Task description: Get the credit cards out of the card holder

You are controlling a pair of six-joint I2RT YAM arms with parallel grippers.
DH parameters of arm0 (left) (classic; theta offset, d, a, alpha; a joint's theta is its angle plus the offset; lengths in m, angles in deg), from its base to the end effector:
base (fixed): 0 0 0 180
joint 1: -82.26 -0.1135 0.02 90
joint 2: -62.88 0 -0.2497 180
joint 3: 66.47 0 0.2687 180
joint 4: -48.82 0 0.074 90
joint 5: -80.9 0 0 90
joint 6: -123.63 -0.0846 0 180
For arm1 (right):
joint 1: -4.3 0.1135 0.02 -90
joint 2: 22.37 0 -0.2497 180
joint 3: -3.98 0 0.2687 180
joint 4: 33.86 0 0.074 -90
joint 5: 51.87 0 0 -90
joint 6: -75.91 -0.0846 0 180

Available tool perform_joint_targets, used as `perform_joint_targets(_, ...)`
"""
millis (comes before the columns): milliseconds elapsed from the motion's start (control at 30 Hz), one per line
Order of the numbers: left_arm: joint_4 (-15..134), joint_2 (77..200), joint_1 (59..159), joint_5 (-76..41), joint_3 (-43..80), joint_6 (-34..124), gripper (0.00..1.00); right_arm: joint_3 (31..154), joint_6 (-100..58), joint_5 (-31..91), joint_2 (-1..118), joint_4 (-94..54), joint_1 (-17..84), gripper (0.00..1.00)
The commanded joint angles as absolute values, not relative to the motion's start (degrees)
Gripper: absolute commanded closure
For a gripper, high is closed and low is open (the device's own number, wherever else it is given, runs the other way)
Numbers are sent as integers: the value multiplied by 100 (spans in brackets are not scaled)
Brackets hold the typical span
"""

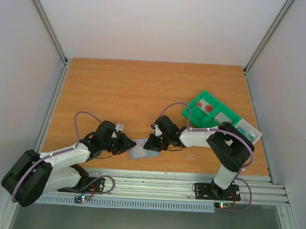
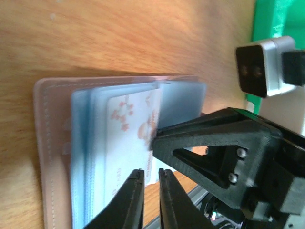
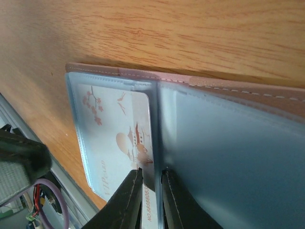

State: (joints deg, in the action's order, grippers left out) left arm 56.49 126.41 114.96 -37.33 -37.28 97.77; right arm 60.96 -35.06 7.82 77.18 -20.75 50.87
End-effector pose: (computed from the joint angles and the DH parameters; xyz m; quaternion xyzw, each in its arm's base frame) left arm 0.1811 -0.1638 0.0860 -0.1446 0.8797 -0.4429 0.0951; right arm 0.2043 0.2779 0.0565 -0.2795 0.8822 0.3659 0.0979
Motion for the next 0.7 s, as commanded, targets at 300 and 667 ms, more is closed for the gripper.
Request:
perform_joint_targets(300, 5298, 13568, 11486, -3606, -3741, 9405, 92, 5933, -3474, 841, 7660, -2197, 5131, 85)
perform_joint_targets(667, 5501, 13642, 11484, -3437, -3762, 9191, 92, 5874, -3519, 747, 7687, -2459, 5129, 90)
